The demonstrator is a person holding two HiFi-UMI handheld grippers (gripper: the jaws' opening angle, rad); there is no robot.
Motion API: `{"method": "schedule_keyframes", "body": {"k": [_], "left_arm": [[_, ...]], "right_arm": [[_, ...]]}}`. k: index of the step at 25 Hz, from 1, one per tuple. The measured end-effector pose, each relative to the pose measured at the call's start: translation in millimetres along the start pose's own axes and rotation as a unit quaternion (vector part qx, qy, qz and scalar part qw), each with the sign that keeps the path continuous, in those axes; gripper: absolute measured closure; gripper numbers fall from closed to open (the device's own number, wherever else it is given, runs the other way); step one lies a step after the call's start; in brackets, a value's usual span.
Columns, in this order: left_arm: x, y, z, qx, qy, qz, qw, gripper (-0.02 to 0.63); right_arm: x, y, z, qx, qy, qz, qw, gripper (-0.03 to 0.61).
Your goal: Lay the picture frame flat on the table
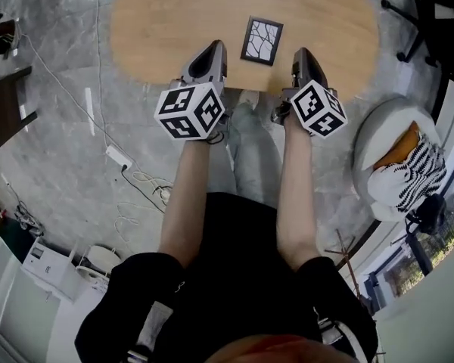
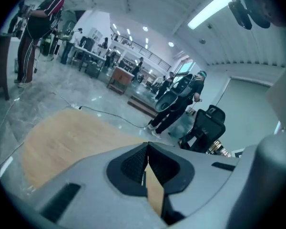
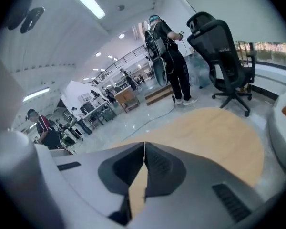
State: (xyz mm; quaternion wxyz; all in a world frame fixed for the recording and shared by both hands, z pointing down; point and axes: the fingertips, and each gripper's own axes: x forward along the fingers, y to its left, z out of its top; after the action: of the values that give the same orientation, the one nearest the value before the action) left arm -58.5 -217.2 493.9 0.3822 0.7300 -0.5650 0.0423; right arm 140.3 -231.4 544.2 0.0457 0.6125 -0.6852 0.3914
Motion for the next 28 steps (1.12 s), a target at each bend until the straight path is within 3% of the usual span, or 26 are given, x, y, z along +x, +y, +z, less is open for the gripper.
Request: {"method": "schedule_keyframes", "body": {"k": [4, 8, 15, 19, 28], "left_arm": [[-32, -52, 62, 0.041, -0.048, -0.018, 0.9978, 0.604], [-59, -92, 131, 0.072, -0.109, -0.036, 0.9908, 0.603], [-90, -154, 233, 0.148, -0.200, -0.067, 0.9661, 0.603], [-107, -177, 262, 0.184, -0.230, -0.078, 0.9526, 0.603], [-119, -192, 287, 0.213, -0.255, -0.079, 0.9400, 0.603]], "right_arm": [[-53, 44, 78, -0.011, -0.063, 0.038, 0.997, 0.566], [-93, 99, 156, -0.070, -0.123, 0.072, 0.987, 0.566], [-150, 154, 251, -0.146, -0.212, 0.121, 0.959, 0.566], [-164, 173, 279, -0.207, -0.242, 0.110, 0.941, 0.566], [-173, 196, 303, -0.228, -0.266, 0.119, 0.929, 0.567]]}}
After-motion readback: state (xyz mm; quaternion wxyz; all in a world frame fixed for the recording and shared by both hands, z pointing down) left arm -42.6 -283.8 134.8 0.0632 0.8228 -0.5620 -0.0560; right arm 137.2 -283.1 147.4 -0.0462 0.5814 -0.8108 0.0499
